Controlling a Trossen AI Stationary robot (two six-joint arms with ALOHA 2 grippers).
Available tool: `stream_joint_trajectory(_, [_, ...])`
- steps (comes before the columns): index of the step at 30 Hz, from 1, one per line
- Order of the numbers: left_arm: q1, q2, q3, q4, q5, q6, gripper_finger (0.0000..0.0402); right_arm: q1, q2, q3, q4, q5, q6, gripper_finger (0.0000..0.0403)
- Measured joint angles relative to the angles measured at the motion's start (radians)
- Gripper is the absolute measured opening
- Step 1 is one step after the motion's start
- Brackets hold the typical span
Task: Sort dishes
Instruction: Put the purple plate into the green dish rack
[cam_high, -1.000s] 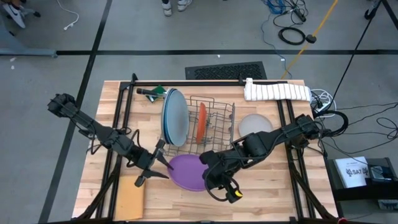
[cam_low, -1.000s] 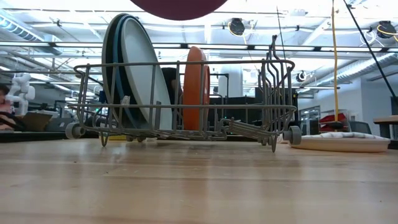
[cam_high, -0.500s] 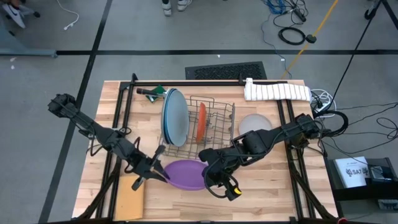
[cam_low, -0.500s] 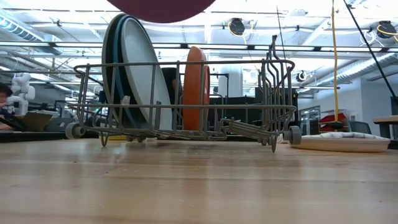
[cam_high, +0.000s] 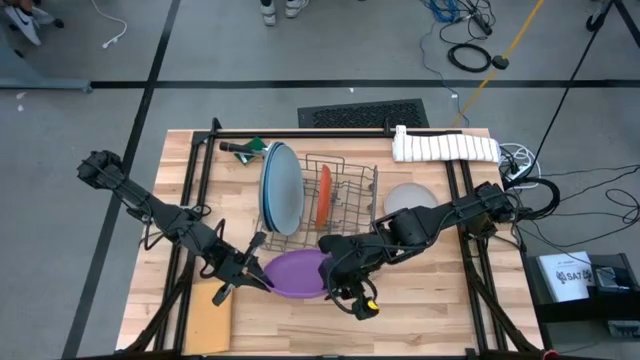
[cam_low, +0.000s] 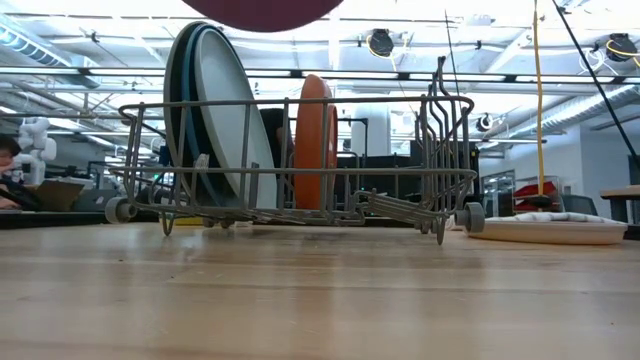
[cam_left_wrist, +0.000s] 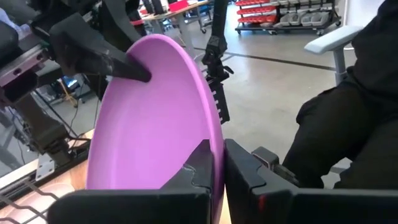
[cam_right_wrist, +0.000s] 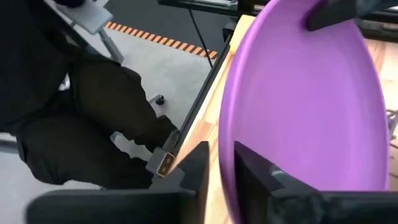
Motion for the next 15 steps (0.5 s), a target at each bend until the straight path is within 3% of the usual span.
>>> stream_joint_trajectory(9, [0.000,0.000,0.000,-0.003,-0.028,-0.004,0.0012,0.003,-0.001,0.016,-0.051,0.020,0.034,0.0163])
stream_joint_trajectory(15, [0.005,0.000,0.002,0.017,-0.084,-0.018,0.0010,0.010,-0.001,0.134,-0.265,0.164,0.044,0.0179])
